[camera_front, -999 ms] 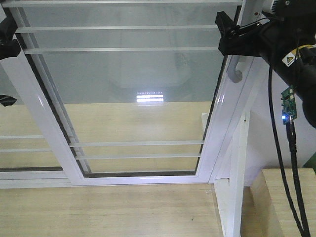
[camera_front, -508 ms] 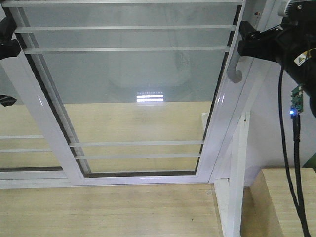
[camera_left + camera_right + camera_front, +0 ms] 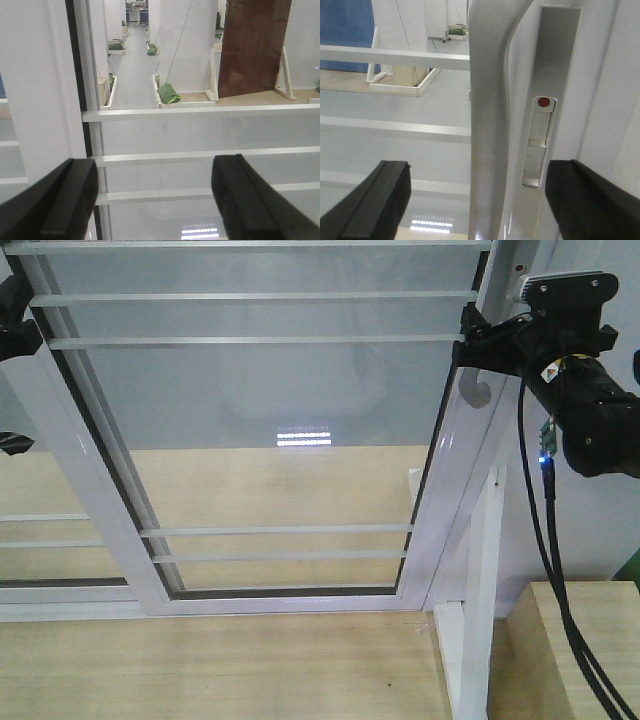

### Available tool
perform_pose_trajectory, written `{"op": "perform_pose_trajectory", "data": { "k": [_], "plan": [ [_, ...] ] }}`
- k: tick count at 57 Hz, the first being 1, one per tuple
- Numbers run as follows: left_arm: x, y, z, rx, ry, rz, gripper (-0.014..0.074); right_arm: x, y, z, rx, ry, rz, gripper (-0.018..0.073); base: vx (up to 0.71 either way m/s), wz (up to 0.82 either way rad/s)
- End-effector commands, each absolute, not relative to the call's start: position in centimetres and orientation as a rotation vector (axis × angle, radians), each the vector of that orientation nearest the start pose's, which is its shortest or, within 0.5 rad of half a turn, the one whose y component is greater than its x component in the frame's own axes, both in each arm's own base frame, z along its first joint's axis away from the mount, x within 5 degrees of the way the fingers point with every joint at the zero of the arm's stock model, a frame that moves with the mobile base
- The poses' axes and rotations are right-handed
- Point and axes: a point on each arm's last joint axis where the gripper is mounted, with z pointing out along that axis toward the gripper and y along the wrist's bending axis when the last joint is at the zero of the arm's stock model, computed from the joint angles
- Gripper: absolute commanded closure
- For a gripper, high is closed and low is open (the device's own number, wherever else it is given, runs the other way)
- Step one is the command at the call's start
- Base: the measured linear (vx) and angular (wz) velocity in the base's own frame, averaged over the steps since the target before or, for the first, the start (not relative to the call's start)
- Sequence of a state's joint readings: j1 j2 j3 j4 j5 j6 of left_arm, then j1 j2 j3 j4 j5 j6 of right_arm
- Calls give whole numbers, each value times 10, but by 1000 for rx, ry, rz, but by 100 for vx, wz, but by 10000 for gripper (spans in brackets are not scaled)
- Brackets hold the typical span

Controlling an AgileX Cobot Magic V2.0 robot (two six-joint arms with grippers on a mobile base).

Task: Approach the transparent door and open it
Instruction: 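Raise the right gripper open toward the silver door handle, then close the right gripper around the silver handle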

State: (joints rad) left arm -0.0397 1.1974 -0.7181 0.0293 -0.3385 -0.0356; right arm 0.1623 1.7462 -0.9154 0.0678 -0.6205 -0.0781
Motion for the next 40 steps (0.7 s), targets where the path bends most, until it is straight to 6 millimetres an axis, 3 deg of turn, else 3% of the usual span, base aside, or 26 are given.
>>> {"op": "perform_pose_trajectory", "data": {
  "k": [1, 23, 40],
  "plan": [
    [261, -11, 345, 19, 1483, -60, 19, 383, 57, 260, -121, 1522, 62, -35, 0, 0],
    [262, -11, 341, 18, 1517, -59, 19, 414, 62, 249, -116, 1514, 62, -35, 0, 0],
    [267, -12, 335, 19, 1542, -58, 19, 416, 59, 250, -86, 1496, 42, -10, 0, 0]
  ]
}}
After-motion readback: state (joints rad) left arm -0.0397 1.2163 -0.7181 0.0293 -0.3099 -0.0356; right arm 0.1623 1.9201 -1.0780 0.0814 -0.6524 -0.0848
